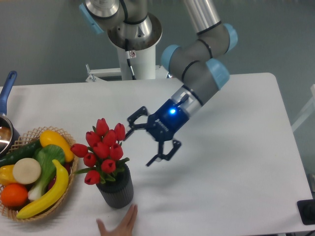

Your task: Insert the flowers into the vase

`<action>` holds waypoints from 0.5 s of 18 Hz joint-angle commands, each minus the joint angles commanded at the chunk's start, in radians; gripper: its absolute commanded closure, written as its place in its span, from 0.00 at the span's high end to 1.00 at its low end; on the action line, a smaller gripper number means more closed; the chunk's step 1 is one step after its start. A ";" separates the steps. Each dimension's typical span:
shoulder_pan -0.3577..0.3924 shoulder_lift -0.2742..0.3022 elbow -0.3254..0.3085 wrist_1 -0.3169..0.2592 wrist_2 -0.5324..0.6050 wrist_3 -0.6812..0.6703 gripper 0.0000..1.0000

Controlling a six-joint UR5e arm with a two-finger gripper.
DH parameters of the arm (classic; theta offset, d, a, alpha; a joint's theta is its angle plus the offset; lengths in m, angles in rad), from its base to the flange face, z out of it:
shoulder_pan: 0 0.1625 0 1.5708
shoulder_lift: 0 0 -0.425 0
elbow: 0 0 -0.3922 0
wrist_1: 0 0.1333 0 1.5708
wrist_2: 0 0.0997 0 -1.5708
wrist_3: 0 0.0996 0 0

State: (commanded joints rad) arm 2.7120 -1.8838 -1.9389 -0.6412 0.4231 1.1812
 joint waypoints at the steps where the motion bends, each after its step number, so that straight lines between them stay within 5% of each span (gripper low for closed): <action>1: 0.000 0.005 0.001 0.000 0.014 -0.003 1.00; 5: 0.015 0.018 0.009 0.000 0.080 -0.002 1.00; 9: 0.049 0.026 0.035 -0.003 0.378 -0.008 1.00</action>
State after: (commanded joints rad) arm 2.7611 -1.8577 -1.9037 -0.6443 0.8014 1.1735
